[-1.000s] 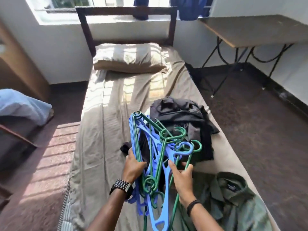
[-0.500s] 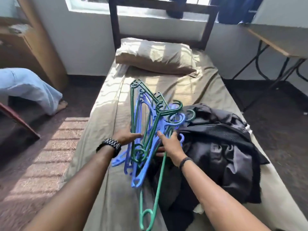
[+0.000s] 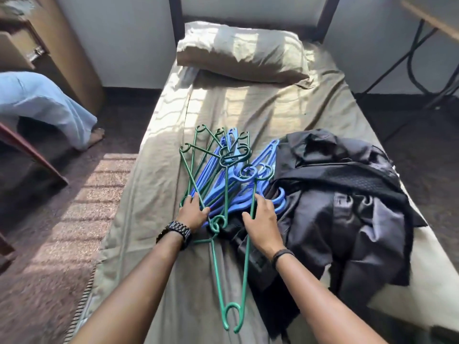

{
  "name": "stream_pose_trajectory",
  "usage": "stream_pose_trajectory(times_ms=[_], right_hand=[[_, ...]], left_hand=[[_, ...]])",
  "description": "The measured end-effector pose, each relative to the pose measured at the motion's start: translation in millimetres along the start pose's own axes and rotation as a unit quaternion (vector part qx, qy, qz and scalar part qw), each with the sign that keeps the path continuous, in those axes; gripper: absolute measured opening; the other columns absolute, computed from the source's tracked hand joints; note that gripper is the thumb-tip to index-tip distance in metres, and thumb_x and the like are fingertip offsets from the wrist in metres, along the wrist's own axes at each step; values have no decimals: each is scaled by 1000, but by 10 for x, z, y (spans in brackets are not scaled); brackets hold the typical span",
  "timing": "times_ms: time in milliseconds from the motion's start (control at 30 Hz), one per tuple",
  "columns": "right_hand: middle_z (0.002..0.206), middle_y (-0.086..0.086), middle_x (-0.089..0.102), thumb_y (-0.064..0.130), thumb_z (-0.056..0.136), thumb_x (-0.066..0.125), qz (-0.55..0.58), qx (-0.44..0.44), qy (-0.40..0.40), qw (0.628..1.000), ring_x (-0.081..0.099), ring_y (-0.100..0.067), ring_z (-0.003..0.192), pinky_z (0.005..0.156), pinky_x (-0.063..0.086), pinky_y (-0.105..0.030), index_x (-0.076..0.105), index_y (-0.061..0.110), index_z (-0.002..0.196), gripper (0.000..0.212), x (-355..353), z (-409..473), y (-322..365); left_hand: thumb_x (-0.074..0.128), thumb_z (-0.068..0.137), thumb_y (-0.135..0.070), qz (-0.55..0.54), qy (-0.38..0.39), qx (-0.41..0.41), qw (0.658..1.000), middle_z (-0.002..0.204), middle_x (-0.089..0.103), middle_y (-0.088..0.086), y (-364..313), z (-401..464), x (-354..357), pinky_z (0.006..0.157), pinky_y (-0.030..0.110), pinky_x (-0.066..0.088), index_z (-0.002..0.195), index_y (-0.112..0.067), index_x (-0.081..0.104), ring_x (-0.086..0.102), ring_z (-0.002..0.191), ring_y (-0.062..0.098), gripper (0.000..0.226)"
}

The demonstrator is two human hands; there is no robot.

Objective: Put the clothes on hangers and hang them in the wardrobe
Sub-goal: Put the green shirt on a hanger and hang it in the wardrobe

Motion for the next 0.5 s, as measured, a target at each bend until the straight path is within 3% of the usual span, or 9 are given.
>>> stream_pose_trajectory(times_ms=[133,200,267,367,433,500], right_hand=[[106,-10,55,6,82,61,72,49,-90,992,55,-28,99,98,40,-40,52,5,120,39,-56,-328,-125],[95,-9,61,13,84,64,97,104,-69,987,57,-26,93,93,43,-39,52,8,116,35,-6,-477,-198],[101,-8,61,22,85,66,77,130,-7,988,56,-25,101,95,42,-34,49,10,120,40,105,-600,-258],[103,-12,63,18,87,63,61,155,70,984,57,-28,106,92,44,-35,49,7,122,39,214,-704,-329],[98,-13,68,15,90,57,52,146,81,985,60,-29,103,85,43,-30,59,6,107,20,186,-741,-336],[91,-9,67,17,91,51,75,140,39,986,61,-27,94,81,43,-28,63,8,99,17,66,-789,-318]], left_hand=[[45,98,-32,-44,-142,2,989,149,30,19,-114,-318,-40,110,44,28,143,-8,35,34,134,37,53],[46,96,-35,-77,-186,39,979,148,33,18,-184,-536,50,111,44,28,142,-9,38,34,135,35,53],[46,96,-39,-70,-164,47,983,152,28,15,-232,-717,202,113,46,25,144,-13,38,27,139,31,55],[47,96,-36,23,-85,27,996,160,8,8,-190,-823,419,118,44,14,151,-20,19,6,147,26,64],[45,97,-31,44,-61,24,997,160,1,8,-155,-817,428,119,43,10,152,-21,11,0,147,26,66],[44,97,-26,54,-44,25,997,160,2,11,-127,-823,375,119,40,10,152,-19,10,1,147,28,65]])
Point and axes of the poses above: each hand's wrist, its own z-axis towards the middle knuckle, its own x-axis out of the palm, y = z × x, the point moved 3 cm from there along z, towards the middle knuckle
